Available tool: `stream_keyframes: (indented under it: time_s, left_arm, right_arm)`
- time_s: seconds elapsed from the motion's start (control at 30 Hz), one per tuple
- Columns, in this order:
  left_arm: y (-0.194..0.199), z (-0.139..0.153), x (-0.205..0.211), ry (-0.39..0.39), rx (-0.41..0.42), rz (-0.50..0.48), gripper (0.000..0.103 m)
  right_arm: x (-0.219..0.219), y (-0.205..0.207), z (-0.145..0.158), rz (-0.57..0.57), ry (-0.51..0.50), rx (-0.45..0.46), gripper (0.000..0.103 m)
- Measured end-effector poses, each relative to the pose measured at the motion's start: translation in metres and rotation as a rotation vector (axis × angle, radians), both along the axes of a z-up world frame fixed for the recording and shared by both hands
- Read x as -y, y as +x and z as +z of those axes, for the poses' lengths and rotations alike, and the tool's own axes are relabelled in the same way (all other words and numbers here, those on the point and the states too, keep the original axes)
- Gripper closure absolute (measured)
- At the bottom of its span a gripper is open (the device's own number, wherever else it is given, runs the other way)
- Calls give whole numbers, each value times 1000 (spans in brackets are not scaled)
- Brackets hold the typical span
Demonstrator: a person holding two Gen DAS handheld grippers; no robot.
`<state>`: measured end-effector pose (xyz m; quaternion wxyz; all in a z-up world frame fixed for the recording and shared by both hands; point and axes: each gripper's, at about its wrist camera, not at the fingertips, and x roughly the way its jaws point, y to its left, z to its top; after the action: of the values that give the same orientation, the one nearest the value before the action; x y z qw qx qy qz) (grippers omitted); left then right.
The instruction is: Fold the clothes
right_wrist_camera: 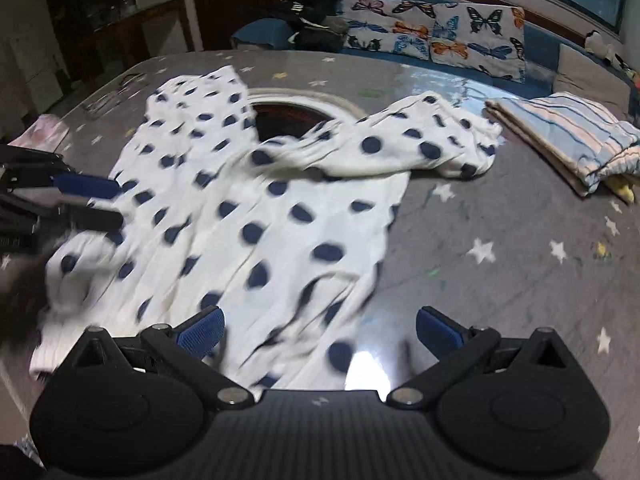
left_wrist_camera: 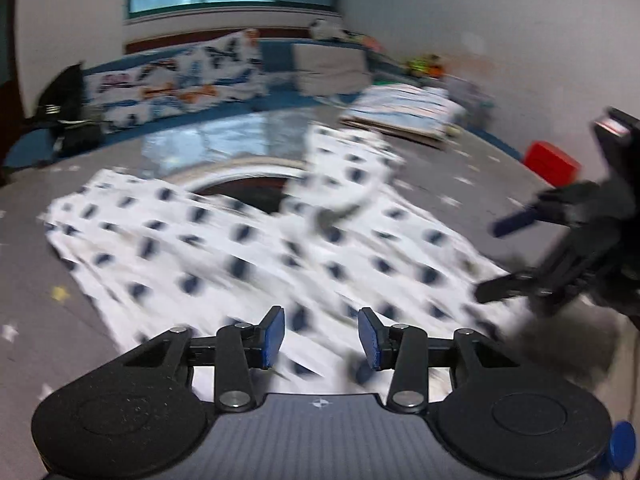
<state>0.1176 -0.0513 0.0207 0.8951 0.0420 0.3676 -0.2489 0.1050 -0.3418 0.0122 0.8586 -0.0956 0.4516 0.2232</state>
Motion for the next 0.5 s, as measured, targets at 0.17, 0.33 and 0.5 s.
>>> stream_keyframes:
  time_s: [0.17, 0.33, 0.5]
  left_arm:
    - [-27, -13, 19, 13, 9, -86, 67]
    - [-43, -27, 20, 28, -23, -113, 68]
    - [-52, -29, 14, 42, -40, -122, 68]
  right_arm:
    - [-2, -14, -11, -44, -55, 13, 0]
    - [16, -17, -9, -129, -32, 24, 0]
    - [29, -10, -12, -231, -48, 22, 0]
